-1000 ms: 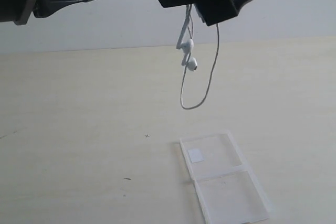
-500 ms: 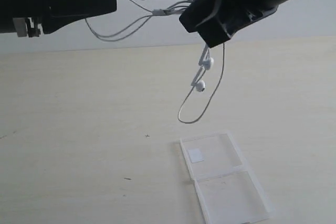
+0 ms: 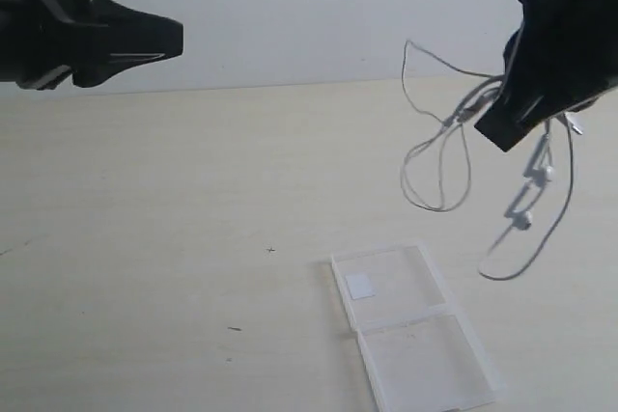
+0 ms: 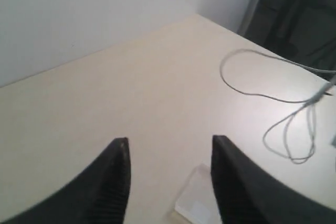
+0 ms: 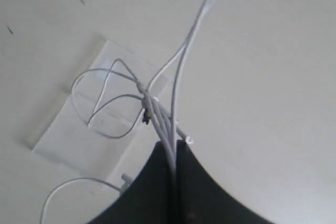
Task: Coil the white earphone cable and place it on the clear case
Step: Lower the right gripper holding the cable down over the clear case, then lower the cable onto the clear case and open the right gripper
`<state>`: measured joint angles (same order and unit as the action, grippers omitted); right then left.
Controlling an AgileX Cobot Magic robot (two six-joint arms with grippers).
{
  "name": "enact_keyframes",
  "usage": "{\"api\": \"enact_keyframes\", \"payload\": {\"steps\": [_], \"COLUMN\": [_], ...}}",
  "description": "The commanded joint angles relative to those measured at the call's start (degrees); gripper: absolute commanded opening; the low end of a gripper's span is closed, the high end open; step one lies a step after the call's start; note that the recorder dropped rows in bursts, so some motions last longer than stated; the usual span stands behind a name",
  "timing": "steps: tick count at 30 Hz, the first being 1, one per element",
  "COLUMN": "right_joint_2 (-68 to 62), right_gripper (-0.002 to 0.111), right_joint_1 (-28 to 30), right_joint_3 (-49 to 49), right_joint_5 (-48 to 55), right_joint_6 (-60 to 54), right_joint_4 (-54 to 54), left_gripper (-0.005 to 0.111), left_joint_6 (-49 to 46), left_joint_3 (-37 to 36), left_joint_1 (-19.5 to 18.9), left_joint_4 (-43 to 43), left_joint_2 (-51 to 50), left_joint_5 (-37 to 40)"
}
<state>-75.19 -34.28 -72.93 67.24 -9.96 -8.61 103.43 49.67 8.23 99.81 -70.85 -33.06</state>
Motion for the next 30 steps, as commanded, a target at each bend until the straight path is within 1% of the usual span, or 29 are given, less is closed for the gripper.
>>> {"api": "enact_keyframes", "payload": {"steps": [1,2,3,4,8,16,25,30], "right_joint_2": [0.62,0.77,0.77,0.35,-2.36,-11.92,-24.54,-27.70], "right_gripper": [0.000,0.000,0.000,0.000,0.000,0.000,0.000,0.000], "right_joint_1": [0.25,0.25,0.25,0.25,0.25,0.25,0.25,0.25], "right_joint_3": [0.94,1.17,1.29,1.36,1.65,1.69,1.69,2.20], "right_joint_5": [2.72,2.72,2.72,2.72,2.72,2.72,2.72,2.72], "right_joint_6": [5.74,6.34,6.57,6.57,7.00,11.58,11.95,11.54], "right_joint_4": [-2.42,-1.30,0.51,2.12,6.82,8.61,9.97,13.23], "left_gripper": [0.023,0.014,0.003,0.000,0.000,0.000,0.000,0.000], "left_joint_6": [0.47,0.47,0.47,0.05,0.05,0.16,0.43,0.43], "left_joint_3": [-2.37,-2.64,-2.90,-3.04,-3.04,-3.04,-3.04,-3.04], "left_joint_1": [-0.26,-0.26,-0.26,-0.26,-0.26,-0.26,-0.26,-0.26], "left_joint_4": [0.14,0.14,0.14,0.14,0.14,0.14,0.14,0.14], "left_joint_2": [0.10,0.10,-0.02,-0.27,-2.15,-5.92,-8.27,-8.26], "left_joint_5": [6.57,6.87,6.87,6.87,5.59,3.22,2.12,1.88]}}
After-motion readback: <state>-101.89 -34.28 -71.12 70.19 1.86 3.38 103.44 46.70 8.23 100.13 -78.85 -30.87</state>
